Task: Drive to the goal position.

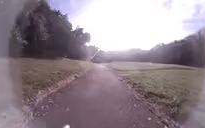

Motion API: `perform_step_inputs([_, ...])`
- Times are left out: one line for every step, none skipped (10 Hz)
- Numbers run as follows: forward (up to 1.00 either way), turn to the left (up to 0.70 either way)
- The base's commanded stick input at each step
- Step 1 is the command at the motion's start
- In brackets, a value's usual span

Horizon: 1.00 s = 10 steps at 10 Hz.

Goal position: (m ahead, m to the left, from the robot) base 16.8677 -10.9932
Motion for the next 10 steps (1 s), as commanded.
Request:
perform_step_inputs([0.70, -0.14])
perform_step_inputs([0.70, -0.14])
perform_step_inputs([0.70, -0.14])
perform_step_inputs([0.70, 0.00])
perform_step_inputs([0.70, 0.00])
perform_step_inputs([0.70, 0.00])
perform_step_inputs([0.70, 0.00])
perform_step_inputs([0.70, 0.00])
perform_step_inputs([0.70, 0.00])
perform_step_inputs([0.70, -0.01])
